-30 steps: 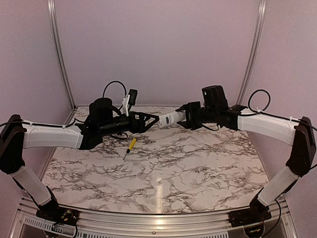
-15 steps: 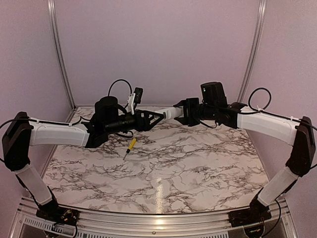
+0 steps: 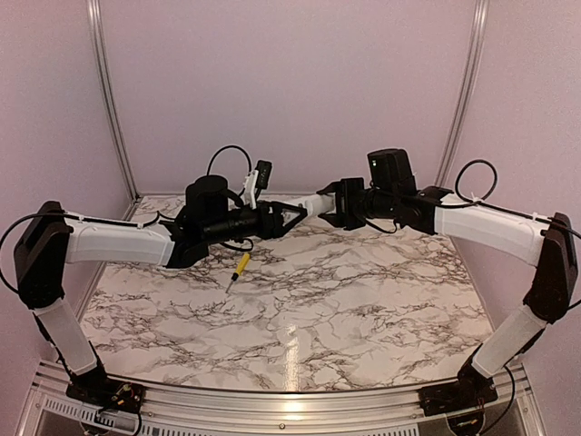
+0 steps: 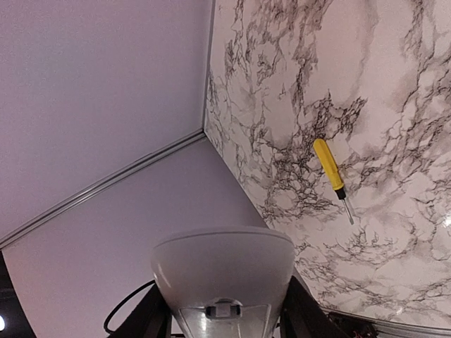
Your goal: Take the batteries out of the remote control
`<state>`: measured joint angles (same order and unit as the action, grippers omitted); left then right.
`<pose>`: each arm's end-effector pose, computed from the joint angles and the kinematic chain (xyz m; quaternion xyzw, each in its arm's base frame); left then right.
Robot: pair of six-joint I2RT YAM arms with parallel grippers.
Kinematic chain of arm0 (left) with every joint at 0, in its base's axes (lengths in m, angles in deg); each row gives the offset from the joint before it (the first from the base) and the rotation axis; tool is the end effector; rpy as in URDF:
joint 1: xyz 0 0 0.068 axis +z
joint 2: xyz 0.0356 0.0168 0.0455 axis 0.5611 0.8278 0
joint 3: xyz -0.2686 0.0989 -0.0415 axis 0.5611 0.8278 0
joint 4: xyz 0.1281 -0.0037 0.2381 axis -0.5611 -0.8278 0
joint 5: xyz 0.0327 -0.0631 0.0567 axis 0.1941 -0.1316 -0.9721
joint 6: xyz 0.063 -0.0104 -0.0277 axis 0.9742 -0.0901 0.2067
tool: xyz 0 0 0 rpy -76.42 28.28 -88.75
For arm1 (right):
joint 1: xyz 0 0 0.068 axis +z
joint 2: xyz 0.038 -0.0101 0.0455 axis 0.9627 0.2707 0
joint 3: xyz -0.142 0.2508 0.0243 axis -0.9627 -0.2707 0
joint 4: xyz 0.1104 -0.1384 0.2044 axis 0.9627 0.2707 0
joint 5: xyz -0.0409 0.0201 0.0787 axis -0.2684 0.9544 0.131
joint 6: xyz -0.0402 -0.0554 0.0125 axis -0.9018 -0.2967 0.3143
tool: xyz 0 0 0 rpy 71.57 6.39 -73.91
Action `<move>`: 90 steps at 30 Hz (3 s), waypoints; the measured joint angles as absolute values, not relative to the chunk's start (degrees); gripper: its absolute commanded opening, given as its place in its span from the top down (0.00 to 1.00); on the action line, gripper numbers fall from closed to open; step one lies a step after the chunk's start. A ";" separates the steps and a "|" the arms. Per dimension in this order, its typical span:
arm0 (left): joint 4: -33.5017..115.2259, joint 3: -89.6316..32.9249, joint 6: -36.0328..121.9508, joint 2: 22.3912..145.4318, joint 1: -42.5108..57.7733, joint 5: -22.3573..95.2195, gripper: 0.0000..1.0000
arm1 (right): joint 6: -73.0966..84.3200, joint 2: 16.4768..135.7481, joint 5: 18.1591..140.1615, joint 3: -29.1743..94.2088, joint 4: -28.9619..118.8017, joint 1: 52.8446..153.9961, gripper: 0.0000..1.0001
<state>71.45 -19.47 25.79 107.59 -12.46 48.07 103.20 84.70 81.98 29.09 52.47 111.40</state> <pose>0.2836 -0.3278 0.2837 0.2283 0.6880 -0.5133 0.4595 0.3098 0.2471 0.3192 0.4265 0.7285 0.5264 0.1020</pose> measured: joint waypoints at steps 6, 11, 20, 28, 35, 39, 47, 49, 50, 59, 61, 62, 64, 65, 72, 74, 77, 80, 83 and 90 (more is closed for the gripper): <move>70.79 -21.39 25.79 108.03 -12.74 47.09 0.51 | 103.20 84.72 82.24 29.11 52.49 111.42 0.86; 70.31 -22.86 25.83 108.73 -12.87 46.56 0.53 | 103.17 84.72 82.50 29.15 52.51 111.42 0.86; 68.21 -22.99 25.87 110.28 -13.00 46.08 0.58 | 103.17 84.72 82.57 29.17 52.51 111.42 0.86; 67.69 -23.78 26.46 110.50 -13.03 46.06 0.59 | 103.15 84.72 82.59 29.17 52.51 111.42 0.86; 67.03 -25.02 26.66 110.52 -13.03 45.62 0.54 | 103.15 84.72 82.59 29.17 52.53 111.42 0.86; 66.66 -25.02 26.70 110.52 -13.03 45.58 0.65 | 103.15 84.72 82.59 29.17 52.53 111.42 0.86; 65.46 -25.18 27.10 110.54 -12.96 44.46 0.93 | 102.91 84.83 82.57 29.17 52.51 111.42 0.85; 64.98 -25.50 27.23 110.61 -12.96 44.35 1.00 | 102.74 84.85 82.57 29.17 52.49 111.42 0.83; 64.80 -25.66 27.36 110.65 -12.96 44.29 1.00 | 102.72 84.85 82.59 29.17 52.47 111.42 0.79; 61.76 -26.77 28.23 110.65 -13.03 44.16 1.00 | 101.84 85.01 82.96 29.17 51.44 111.46 0.21; 60.82 -26.75 28.30 110.52 -13.03 44.14 1.00 | 101.51 85.01 83.05 29.17 51.20 111.57 0.14; 60.21 -26.68 28.41 110.24 -13.03 44.11 1.00 | 100.99 85.01 83.09 29.17 51.20 111.57 0.10; 58.81 -26.38 28.85 109.15 -13.03 43.61 1.00 | 100.07 85.01 83.27 29.17 51.20 111.57 0.04; 58.16 -26.20 29.13 108.45 -13.03 43.31 1.00 | 99.35 85.01 83.33 29.17 51.26 111.57 0.03; 53.33 -24.43 30.77 102.28 -12.94 41.49 1.00 | 94.91 84.85 83.46 29.15 52.55 111.29 0.02; 52.06 -23.41 30.75 100.49 -12.68 41.14 1.00 | 93.14 84.20 83.44 28.89 53.54 111.24 0.02; 49.70 -21.90 30.44 98.00 -12.37 40.27 1.00 | 90.59 82.67 83.42 28.21 55.33 111.24 0.02; 45.02 -21.44 30.42 95.64 -11.95 38.61 1.00 | 87.70 80.77 83.14 27.56 57.56 111.24 0.02; 41.50 -21.35 30.79 94.11 -11.47 37.43 1.00 | 84.90 79.08 82.26 27.47 60.18 111.24 0.02; 37.92 -18.03 28.06 90.35 -5.29 40.77 1.00 | 79.74 75.69 78.20 27.47 67.55 111.24 0.03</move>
